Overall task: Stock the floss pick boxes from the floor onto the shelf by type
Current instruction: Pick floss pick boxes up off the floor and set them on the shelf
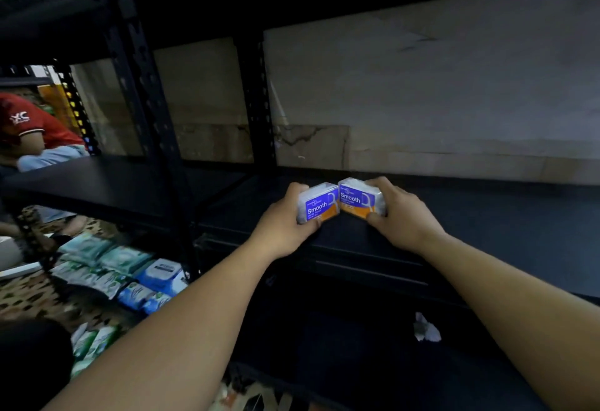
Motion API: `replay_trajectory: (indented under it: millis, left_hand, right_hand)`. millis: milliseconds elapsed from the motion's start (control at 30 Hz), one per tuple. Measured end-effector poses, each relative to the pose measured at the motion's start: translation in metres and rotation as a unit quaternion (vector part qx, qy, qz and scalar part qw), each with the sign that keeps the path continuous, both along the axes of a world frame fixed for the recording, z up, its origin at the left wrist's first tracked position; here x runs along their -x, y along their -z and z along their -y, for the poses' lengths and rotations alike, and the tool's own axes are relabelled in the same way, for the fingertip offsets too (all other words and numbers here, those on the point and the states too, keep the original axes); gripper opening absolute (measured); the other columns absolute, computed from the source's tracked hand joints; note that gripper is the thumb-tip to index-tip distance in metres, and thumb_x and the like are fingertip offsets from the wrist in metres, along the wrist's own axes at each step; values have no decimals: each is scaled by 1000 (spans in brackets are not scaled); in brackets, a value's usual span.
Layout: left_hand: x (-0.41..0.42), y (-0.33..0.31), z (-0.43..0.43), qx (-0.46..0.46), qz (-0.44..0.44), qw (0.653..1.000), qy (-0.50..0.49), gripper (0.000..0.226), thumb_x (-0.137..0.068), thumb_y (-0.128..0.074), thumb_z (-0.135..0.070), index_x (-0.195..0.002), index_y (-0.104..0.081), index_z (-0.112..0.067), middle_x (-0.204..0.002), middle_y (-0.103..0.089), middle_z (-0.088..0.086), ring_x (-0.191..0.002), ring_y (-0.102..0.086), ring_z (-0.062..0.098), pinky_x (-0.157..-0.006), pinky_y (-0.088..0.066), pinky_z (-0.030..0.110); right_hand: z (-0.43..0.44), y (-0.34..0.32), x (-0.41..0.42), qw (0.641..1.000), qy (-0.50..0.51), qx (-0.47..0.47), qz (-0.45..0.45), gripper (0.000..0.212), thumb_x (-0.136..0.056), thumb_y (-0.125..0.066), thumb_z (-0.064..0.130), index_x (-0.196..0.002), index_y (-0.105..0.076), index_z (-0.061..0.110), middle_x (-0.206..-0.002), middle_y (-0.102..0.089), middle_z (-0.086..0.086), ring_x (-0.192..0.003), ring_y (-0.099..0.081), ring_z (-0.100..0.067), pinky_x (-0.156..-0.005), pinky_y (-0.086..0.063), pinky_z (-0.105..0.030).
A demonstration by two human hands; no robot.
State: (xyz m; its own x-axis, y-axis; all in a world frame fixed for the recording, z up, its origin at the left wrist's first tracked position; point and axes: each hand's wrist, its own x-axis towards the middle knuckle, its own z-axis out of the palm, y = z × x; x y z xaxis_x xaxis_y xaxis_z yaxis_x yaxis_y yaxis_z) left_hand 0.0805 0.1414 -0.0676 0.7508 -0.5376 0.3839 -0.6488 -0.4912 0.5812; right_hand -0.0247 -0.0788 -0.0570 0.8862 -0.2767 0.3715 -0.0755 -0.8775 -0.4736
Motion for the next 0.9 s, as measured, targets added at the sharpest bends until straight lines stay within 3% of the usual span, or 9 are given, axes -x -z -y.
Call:
replay_trajectory:
  millis: [167, 333, 467, 533, 567, 633, 700, 800, 900]
  left_hand:
    - [53, 9, -43, 106, 8, 994, 15, 54, -79, -80, -31, -125, -51, -32, -104, -68, -15, -89, -64, -3, -75, -49, 13]
    - [91, 26, -80, 153, -9, 988, 16, 50, -80, -80, -24, -120, -51, -30, -103, -67, -15, -89, -65, 3, -71, -49, 13]
    - [101, 59, -102, 133, -40, 990, -23, 48, -78, -77, -18, -113, -47, -34, -94, -66, -12, -80, -64, 6, -65, -50, 23]
    - [98, 81, -113, 99, -82, 990, -52, 47, -76, -75, -20, -109, -45, -35, -90, -65, -8, -75, -64, 10, -68, -53, 36]
    - [96, 92, -119, 70, -104, 990, -63, 47, -74, -73, -23, -108, -44, -35, -89, -65, -7, -75, -65, 13, -69, -54, 44]
    - [94, 111, -131, 14, -139, 987, -81, 45, -70, -71, -31, -104, -42, -36, -88, -65, -6, -75, -66, 18, -69, -54, 50]
    - [92, 127, -142, -27, -169, 980, -100, 43, -71, -72, -32, -101, -41, -35, -87, -65, -6, -76, -65, 19, -67, -54, 46]
    - [84, 149, -156, -93, -202, 969, -112, 41, -77, -73, -24, -103, -42, -30, -93, -62, -1, -78, -64, 23, -61, -50, 38]
    - [76, 175, -170, -135, -236, 954, -124, 37, -82, -72, -20, -104, -44, -26, -98, -58, 2, -78, -64, 23, -54, -48, 34]
  right_hand:
    - [-27, 7, 46, 998, -3, -41, 45, 52, -81, -67, 27, -125, -44, 45, -111, -65, 6, -92, -62, -18, -81, -54, -38]
    - [-65, 36, 86, 981, -29, -91, 167, 56, -85, -68, 21, -134, -48, 40, -117, -64, 11, -97, -63, -8, -82, -54, -34]
    - [-90, 63, 103, 973, -76, -90, 201, 53, -84, -71, 14, -133, -53, 29, -116, -63, 12, -103, -60, -8, -99, -47, -38]
    - [-97, 72, 103, 977, -105, -66, 175, 50, -85, -71, 15, -129, -53, 30, -116, -62, 15, -106, -59, -5, -112, -37, -42]
    - [-99, 77, 102, 979, -110, -70, 155, 49, -85, -71, 17, -127, -51, 33, -115, -63, 16, -104, -59, -6, -108, -40, -39]
    - [-104, 89, 100, 983, -111, -107, 100, 50, -85, -71, 21, -125, -47, 40, -108, -64, 16, -93, -61, -7, -85, -52, -33]
    - [-109, 105, 94, 986, -118, -117, 31, 55, -84, -71, 26, -129, -42, 42, -109, -63, 15, -91, -63, -7, -79, -55, -35]
    - [-119, 136, 78, 983, -124, -111, -79, 67, -82, -69, 30, -139, -37, 38, -117, -63, 7, -102, -63, -14, -89, -53, -37]
    - [-127, 171, 65, 973, -143, -92, -157, 48, -79, -67, 30, -124, -52, 33, -115, -63, 4, -104, -62, -19, -88, -51, -39]
